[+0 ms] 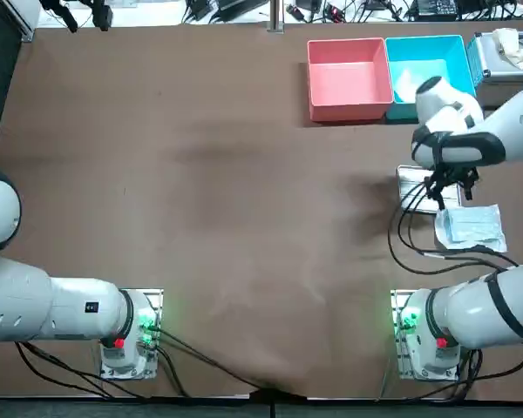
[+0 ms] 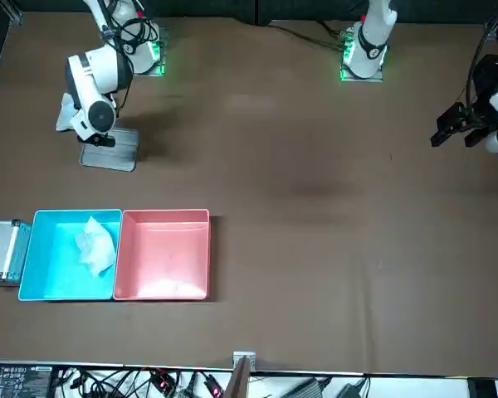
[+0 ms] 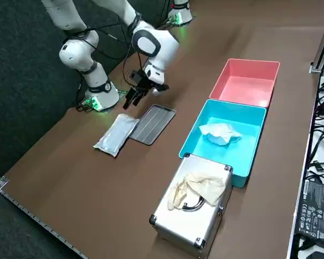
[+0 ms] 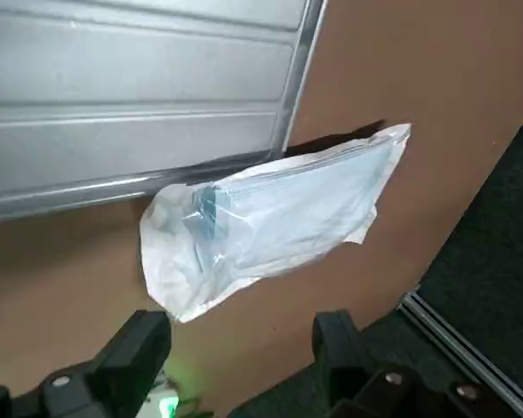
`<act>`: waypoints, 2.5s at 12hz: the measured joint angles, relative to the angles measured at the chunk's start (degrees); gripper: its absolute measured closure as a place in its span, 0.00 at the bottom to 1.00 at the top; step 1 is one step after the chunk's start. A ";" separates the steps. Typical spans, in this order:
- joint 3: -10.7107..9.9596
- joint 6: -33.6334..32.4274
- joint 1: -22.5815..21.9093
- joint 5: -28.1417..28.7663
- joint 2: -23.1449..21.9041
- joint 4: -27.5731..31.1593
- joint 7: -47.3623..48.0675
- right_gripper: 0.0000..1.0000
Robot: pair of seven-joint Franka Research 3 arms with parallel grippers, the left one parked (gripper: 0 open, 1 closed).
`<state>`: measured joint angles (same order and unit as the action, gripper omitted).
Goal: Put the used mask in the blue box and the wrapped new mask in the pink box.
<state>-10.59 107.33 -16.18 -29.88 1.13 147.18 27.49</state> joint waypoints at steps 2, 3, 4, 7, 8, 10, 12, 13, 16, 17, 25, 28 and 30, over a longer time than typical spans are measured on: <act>0.03 3.35 -0.01 -1.85 0.02 3.18 2.70 0.00; 0.03 4.86 -0.01 -2.25 0.08 4.34 4.23 0.00; 0.04 5.90 -0.05 -2.49 0.32 5.07 5.46 0.00; 0.05 8.85 -0.35 -5.97 3.24 5.76 10.28 0.01; 0.05 9.18 -0.35 -7.27 4.28 5.77 11.61 0.01; 0.05 10.04 -0.35 -8.85 6.31 5.78 14.16 0.01; 0.05 10.80 -0.35 -10.20 8.21 5.79 15.86 0.03; 0.05 11.00 -0.33 -10.89 9.00 5.79 16.74 0.09; 0.03 11.07 -0.31 -11.35 10.00 5.78 17.74 0.30; 0.02 11.06 -0.31 -11.37 10.00 5.77 17.78 0.39; 0.04 2.82 -0.33 -11.44 6.33 2.46 18.63 0.99; 0.08 -2.18 -0.39 -7.73 0.81 -0.70 16.41 0.99; 0.14 -6.10 -0.45 -2.58 -2.70 -4.47 11.70 0.99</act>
<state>-10.44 101.23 -16.63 -32.46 -1.56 142.70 39.19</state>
